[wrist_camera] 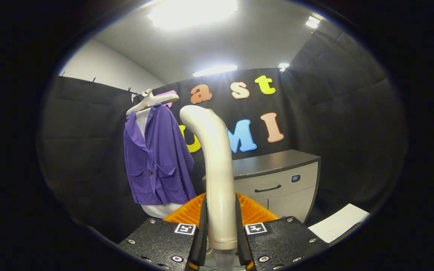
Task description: Iron the clothes twice with a garment steamer, once on the left side and once on the right side.
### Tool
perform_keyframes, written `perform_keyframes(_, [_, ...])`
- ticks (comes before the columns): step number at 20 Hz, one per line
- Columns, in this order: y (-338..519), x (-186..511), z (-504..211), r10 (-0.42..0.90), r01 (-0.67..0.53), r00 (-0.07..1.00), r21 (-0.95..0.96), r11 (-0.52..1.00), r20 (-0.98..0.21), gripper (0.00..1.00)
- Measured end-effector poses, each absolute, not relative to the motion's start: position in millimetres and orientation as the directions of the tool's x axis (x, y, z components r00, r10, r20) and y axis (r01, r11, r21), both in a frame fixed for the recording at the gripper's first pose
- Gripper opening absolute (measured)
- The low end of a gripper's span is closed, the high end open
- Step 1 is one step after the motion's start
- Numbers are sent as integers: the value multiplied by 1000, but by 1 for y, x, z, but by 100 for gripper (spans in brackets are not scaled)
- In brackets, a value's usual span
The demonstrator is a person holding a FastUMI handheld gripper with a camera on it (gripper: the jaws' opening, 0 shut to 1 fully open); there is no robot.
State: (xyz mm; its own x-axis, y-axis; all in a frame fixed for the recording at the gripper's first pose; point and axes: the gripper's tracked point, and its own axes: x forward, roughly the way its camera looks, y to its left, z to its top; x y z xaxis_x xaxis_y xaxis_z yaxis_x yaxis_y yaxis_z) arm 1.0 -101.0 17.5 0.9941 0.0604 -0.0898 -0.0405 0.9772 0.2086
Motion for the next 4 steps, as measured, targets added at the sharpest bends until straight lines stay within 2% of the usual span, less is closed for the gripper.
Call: perform_keyframes(4, [-102,3,13,43,-21,994,214,977,-97,33])
